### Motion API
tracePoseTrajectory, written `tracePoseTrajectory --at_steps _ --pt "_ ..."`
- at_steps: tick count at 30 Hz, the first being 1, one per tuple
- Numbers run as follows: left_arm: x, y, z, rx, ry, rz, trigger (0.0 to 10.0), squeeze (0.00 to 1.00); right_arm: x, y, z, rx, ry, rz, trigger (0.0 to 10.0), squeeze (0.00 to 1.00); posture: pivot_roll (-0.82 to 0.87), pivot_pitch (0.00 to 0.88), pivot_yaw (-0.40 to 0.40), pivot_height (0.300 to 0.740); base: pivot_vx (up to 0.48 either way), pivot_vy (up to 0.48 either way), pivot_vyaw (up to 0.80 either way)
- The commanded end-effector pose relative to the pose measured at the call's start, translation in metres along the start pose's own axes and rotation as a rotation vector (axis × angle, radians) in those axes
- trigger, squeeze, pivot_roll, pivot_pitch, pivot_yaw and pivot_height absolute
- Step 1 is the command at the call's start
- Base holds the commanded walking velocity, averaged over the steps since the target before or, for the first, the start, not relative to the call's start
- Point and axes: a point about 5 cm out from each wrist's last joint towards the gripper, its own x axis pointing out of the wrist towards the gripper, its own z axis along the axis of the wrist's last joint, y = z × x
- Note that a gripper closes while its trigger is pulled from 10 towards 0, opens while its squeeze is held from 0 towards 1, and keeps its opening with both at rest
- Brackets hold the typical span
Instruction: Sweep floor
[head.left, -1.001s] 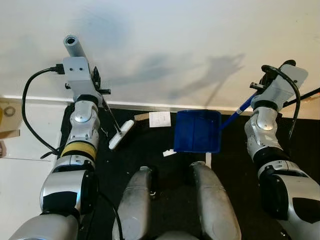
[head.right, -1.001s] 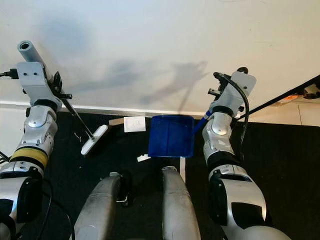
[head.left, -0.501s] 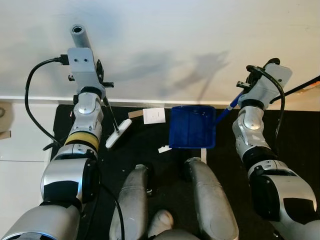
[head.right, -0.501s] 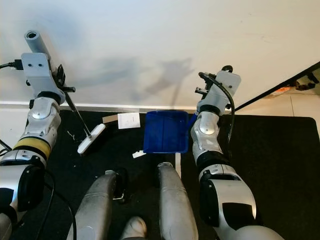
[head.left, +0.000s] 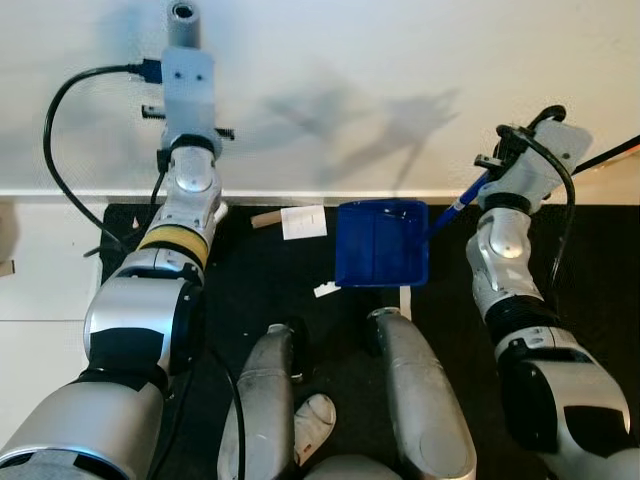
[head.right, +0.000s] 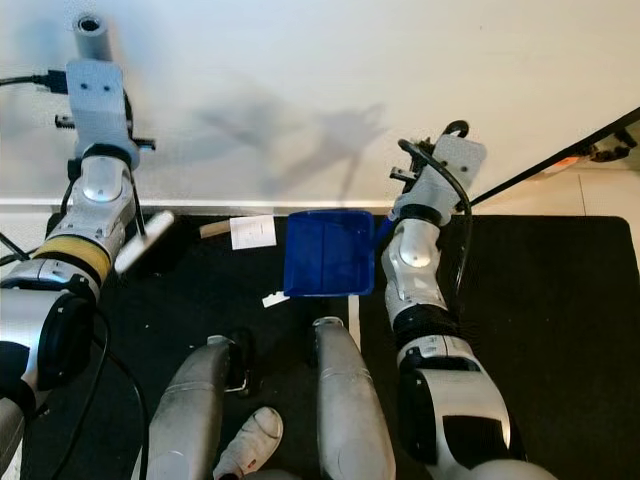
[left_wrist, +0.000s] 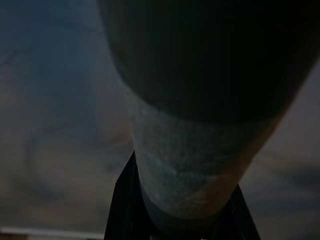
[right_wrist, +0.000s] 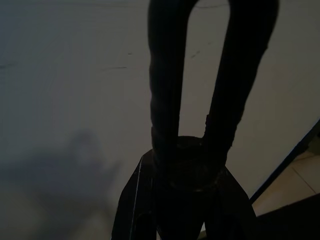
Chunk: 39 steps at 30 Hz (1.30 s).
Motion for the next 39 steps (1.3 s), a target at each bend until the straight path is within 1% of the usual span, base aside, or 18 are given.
tracePoseTrajectory --at_steps 1,3,7,11,13,15,18,22,23,24,26,27,28,31,34,36,37,39 --pt "-0.008 -0.017 -0.008 -0.046 0.032 -0.047 10.0 0.00 -0.012 -0.001 -0.012 -0.030 0.044 0.028 10.0 0.00 -0.19 0.532 -0.026 0.740 0.000 0.000 0.00" --pt "-0.009 -0.022 -0.008 -0.076 0.039 -0.061 10.0 0.00 -0.013 -0.001 -0.011 -0.028 0.041 0.028 10.0 0.00 -0.19 0.532 -0.026 0.740 0.000 0.000 0.00" --pt "-0.018 -0.056 -0.005 -0.189 0.049 -0.175 10.0 0.00 -0.018 0.003 -0.011 -0.022 0.032 0.033 10.0 0.00 -0.18 0.542 -0.023 0.740 0.000 0.000 0.00" --pt "-0.026 -0.075 -0.003 -0.269 0.066 -0.228 10.0 0.00 -0.021 0.002 -0.010 -0.019 0.024 0.028 10.0 0.00 -0.19 0.539 -0.023 0.740 0.000 0.000 0.00" --pt "-0.029 -0.085 -0.001 -0.323 0.082 -0.238 10.0 0.00 -0.021 0.000 -0.009 -0.022 0.016 0.017 10.0 0.00 -0.19 0.536 -0.023 0.740 0.000 0.000 0.00" --pt "-0.034 -0.105 0.010 -0.454 0.096 -0.245 10.0 0.00 -0.021 -0.011 -0.007 -0.026 0.010 -0.031 10.0 0.00 -0.18 0.532 -0.021 0.740 0.000 0.000 0.00" --pt "-0.035 -0.116 0.022 -0.524 0.084 -0.253 10.0 0.00 -0.020 -0.019 -0.007 -0.029 0.016 -0.059 10.0 0.00 -0.18 0.529 -0.020 0.740 0.000 0.000 0.00" --pt "-0.036 -0.163 0.116 -0.886 -0.053 -0.394 10.0 0.00 -0.021 -0.046 -0.016 -0.048 0.067 -0.130 10.0 0.00 -0.13 0.494 -0.021 0.740 0.000 0.000 0.00" --pt "-0.039 -0.170 0.134 -0.938 -0.084 -0.435 10.0 0.00 -0.021 -0.049 -0.018 -0.051 0.074 -0.136 10.0 0.00 -0.13 0.491 -0.020 0.740 0.000 0.000 0.00" --pt "-0.039 -0.170 0.134 -0.938 -0.084 -0.435 10.0 0.00 -0.021 -0.049 -0.018 -0.051 0.074 -0.136 10.0 0.00 -0.13 0.491 -0.020 0.740 0.000 0.000 0.00" --pt "-0.044 -0.180 0.172 -1.065 -0.148 -0.572 10.0 0.00 -0.022 -0.049 -0.020 -0.051 0.087 -0.135 10.0 0.00 -0.12 0.479 -0.018 0.740 0.000 0.000 0.00" --pt "-0.044 -0.180 0.172 -1.065 -0.148 -0.572 10.0 0.00 -0.022 -0.049 -0.020 -0.051 0.087 -0.135 10.0 0.00 -0.12 0.479 -0.018 0.740 0.000 0.000 0.00" --pt "-0.043 -0.179 0.185 -1.107 -0.178 -0.652 10.0 0.00 -0.022 -0.046 -0.020 -0.047 0.092 -0.130 10.0 0.00 -0.10 0.468 -0.015 0.740 0.000 0.000 0.00" --pt "-0.032 -0.164 0.176 -1.026 -0.199 -0.695 10.0 0.00 -0.021 -0.043 -0.021 -0.042 0.098 -0.125 10.0 0.00 -0.08 0.456 -0.007 0.740 0.000 0.000 0.00" --pt "-0.029 -0.161 0.172 -0.987 -0.201 -0.694 10.0 0.00 -0.021 -0.043 -0.021 -0.042 0.100 -0.124 10.0 0.00 -0.08 0.456 -0.007 0.740 0.000 0.000 0.00" --pt "-0.019 -0.144 0.150 -0.704 -0.225 -0.710 10.0 0.00 -0.021 -0.042 -0.022 -0.038 0.102 -0.121 10.0 0.00 -0.07 0.452 -0.006 0.740 0.000 0.000 0.00" --pt "-0.019 -0.144 0.150 -0.704 -0.225 -0.710 10.0 0.00 -0.021 -0.042 -0.022 -0.038 0.102 -0.121 10.0 0.00 -0.07 0.452 -0.006 0.740 0.000 0.000 0.00" --pt "-0.004 -0.109 0.116 -0.423 -0.223 -0.692 10.0 0.00 -0.021 -0.041 -0.023 -0.031 0.108 -0.118 10.0 0.00 -0.06 0.464 -0.005 0.740 0.000 0.000 0.00"
